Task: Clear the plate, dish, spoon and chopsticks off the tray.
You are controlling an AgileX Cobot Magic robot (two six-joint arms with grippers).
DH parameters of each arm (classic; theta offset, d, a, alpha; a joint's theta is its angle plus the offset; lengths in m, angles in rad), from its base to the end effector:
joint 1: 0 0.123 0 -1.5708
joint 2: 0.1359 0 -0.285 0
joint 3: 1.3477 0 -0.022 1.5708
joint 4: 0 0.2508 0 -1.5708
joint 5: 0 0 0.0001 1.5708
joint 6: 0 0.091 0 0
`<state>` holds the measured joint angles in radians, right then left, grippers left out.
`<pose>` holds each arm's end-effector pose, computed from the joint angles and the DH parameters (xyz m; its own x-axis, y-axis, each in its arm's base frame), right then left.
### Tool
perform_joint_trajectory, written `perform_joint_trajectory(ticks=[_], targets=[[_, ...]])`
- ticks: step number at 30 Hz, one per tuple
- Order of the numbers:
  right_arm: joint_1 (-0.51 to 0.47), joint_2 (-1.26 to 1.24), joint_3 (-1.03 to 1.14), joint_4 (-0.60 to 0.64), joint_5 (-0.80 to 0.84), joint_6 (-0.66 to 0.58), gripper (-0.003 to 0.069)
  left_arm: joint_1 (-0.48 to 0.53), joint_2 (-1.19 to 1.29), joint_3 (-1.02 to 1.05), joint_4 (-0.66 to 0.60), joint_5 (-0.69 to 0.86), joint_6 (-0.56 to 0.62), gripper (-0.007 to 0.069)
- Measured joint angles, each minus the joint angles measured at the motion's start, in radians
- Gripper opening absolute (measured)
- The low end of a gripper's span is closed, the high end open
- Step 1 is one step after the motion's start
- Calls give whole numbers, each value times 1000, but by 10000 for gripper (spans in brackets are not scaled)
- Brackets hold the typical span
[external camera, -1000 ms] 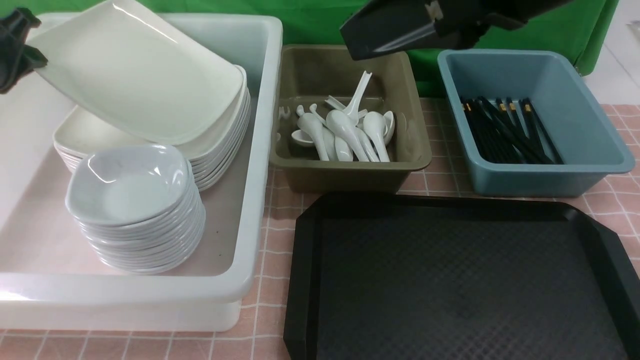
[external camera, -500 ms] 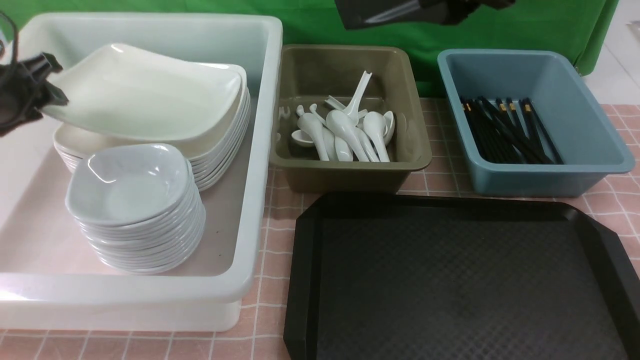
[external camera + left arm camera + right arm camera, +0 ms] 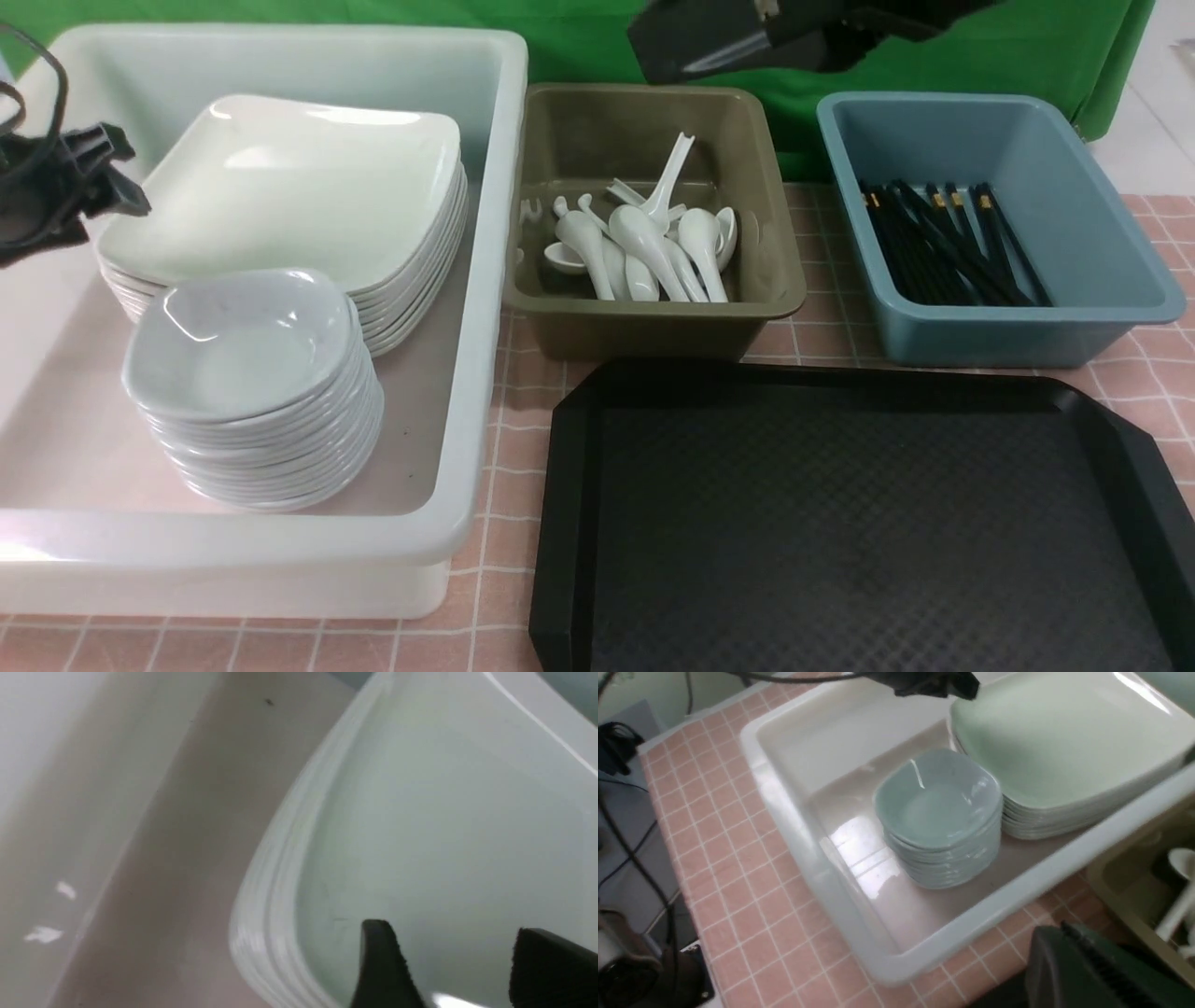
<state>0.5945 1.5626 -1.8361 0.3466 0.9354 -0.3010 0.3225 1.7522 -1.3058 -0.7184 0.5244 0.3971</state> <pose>0.2660 0.2099 0.4693 -0.3621 -0.3490 -0.8643 -0.7680 0.6372 0.0645 0.3823 0.0961 0.2664 -0.6210 -0.4545 -0.6386 -0.2363 0.8854 -0.4003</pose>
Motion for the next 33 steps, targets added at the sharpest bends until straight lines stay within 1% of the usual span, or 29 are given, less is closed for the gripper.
perform_joint_trajectory(ticks=[2,3,5,6,7,8,9,12,13,15,17,19,20,23,24,25,26,27,28,30,33], targets=[[0,-11,0,-115,2,74,30,-12,-33,-36,7,67,23,233],[0,-20,0,-170,6,110,30,-25,-61,-57,7,108,44,164],[0,-53,0,-302,19,191,30,-59,-122,-90,5,178,100,63],[0,-77,0,-364,27,224,30,-90,-171,-105,5,199,133,29],[0,-105,0,-422,35,253,30,-114,-208,-112,5,214,149,14],[0,-110,0,-434,35,253,30,-126,-217,-113,5,214,152,12],[0,-155,0,-506,48,301,30,-166,-288,-117,5,226,166,0],[0,-254,0,-619,99,347,30,-268,-436,-123,16,262,176,-9],[0,-298,8,-642,115,355,30,-322,-505,-124,26,285,177,-11],[0,-367,44,-670,119,374,30,-377,-571,-116,44,313,176,-12],[0,-469,133,-681,83,396,30,-445,-670,-77,70,334,166,-13],[0,-592,270,-688,-9,427,30,-495,-773,-5,90,332,144,-13],[0,-660,353,-691,-83,447,30,-515,-826,42,94,324,138,-13],[0,-869,611,-704,-260,502,30,-533,-992,202,100,287,114,-13],[0,-960,724,-722,-343,528,30,-535,-1048,281,106,266,90,-13],[0,-960,724,-725,-356,534,30,-535,-1048,281,105,261,86,-13],[0,-1072,872,-754,-447,579,30,-535,-1137,376,112,220,63,-13],[0,-1123,942,-770,-496,605,30,-535,-1192,445,113,183,51,-13],[0,-1204,1056,-796,-594,646,30,-535,-1263,538,113,125,41,-13],[0,-1284,1169,-812,-674,666,30,-535,-1335,648,110,54,36,-13],[0,-1402,1331,-823,-844,686,30,-535,-1437,797,80,-68,30,-8]])
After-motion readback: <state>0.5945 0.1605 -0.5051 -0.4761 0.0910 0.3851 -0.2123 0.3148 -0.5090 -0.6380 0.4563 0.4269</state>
